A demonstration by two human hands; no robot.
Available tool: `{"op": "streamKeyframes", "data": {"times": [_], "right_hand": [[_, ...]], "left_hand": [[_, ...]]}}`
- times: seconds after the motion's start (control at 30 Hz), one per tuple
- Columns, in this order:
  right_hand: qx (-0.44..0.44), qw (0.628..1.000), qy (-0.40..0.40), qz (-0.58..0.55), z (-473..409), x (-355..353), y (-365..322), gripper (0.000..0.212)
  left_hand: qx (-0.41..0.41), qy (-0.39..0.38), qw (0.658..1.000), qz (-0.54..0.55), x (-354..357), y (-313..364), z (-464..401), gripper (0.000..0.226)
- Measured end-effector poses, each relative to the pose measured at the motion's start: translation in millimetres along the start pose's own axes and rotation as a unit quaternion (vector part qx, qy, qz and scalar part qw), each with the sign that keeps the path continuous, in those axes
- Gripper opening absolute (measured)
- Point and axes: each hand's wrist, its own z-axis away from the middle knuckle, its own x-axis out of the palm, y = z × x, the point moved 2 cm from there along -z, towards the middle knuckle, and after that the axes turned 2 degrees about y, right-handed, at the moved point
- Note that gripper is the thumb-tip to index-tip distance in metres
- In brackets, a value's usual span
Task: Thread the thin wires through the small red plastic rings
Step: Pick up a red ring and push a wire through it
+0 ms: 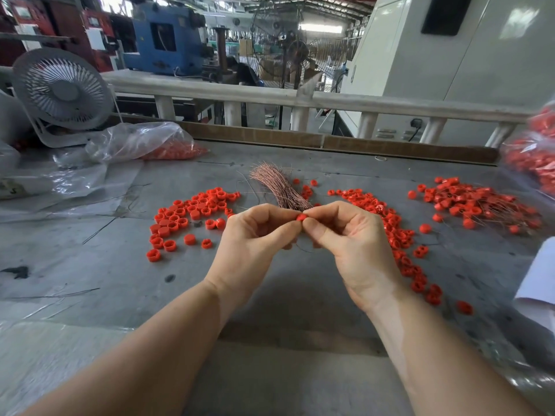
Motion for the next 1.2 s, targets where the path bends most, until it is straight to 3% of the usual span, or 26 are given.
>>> {"op": "streamKeyframes", "data": {"times": [0.27, 0.7, 0.8, 1.0, 1.2], "right_hand": [[0.075, 0.995, 0.005, -0.067, 0, -3, -2, 0.022], [0.087, 0.994, -0.001, -0.071, -1, 0, 2, 0.01], [0.077, 0.995, -0.012, -0.065, 0, 3, 2, 0.004], [0.077, 0.996, -0.027, -0.042, 0, 2, 1, 0.017], [0.09, 0.994, 0.032, -0.045, 0, -2, 2, 0.013]], "left_hand": [[0.002, -0.021, 1.0, 0.012, -1, -2, 0, 0.021], [-0.023, -0.015, 1.0, -0.004, -3, -5, -2, 0.015], [-0.02, -0.012, 1.0, -0.017, -2, -6, -1, 0.026], [-0.006, 0.012, 1.0, 0.008, -3, -7, -4, 0.023], [0.001, 0.019, 1.0, 0.017, -4, -11, -6, 0.017]]}}
